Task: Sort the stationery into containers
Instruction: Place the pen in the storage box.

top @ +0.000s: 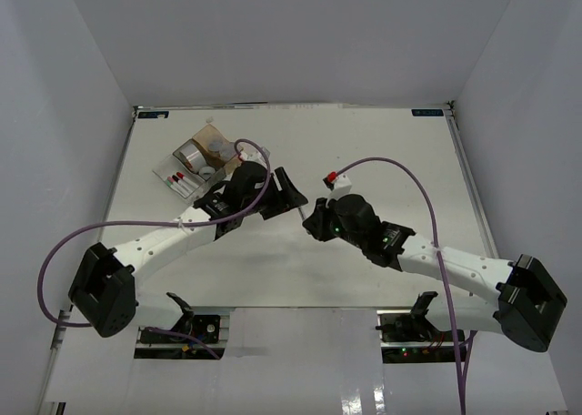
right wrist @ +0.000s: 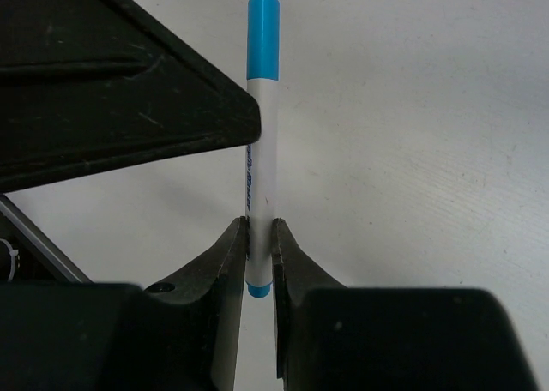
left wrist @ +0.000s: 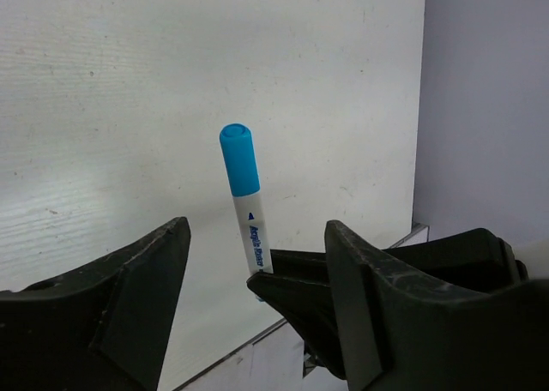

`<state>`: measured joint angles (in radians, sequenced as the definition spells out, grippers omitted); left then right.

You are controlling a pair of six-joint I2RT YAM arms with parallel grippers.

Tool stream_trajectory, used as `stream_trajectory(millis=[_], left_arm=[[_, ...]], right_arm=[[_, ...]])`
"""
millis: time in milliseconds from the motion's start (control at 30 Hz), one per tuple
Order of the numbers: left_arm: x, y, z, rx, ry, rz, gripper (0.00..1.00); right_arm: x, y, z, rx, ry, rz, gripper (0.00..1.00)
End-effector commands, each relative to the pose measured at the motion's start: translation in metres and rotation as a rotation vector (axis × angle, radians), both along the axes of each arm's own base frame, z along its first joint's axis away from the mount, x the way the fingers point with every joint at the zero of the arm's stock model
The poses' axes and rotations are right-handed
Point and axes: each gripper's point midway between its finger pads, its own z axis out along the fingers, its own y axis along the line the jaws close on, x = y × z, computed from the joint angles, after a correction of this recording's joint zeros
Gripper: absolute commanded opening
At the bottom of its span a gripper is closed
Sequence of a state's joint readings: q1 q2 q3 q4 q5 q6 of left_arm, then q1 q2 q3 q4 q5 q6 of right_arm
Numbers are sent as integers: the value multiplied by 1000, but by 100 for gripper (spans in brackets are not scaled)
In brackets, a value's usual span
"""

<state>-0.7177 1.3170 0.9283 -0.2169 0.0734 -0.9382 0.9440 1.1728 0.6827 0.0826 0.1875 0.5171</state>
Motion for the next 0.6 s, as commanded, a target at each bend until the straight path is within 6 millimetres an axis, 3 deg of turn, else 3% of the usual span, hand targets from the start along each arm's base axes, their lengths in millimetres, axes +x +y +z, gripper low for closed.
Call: stream_trajectory(millis=[0, 133, 167, 433, 567], left_arm=[[5, -13, 11, -9, -30, 12, 72], [3, -20, 5, 9, -27, -2, 48], [2, -22, 6, 6, -26, -5, 36], [1, -30, 4, 14, -25, -24, 15], [1, -32, 2, 16, -23, -31, 10]], right_arm=[[2, 2, 14, 56, -35, -13, 17], [4, -1, 14, 58, -36, -38, 20], [4, -2, 14, 60, -35, -41, 21], [3, -1, 13, 65, -32, -40, 23], [4, -3, 13, 67, -37, -47, 22]])
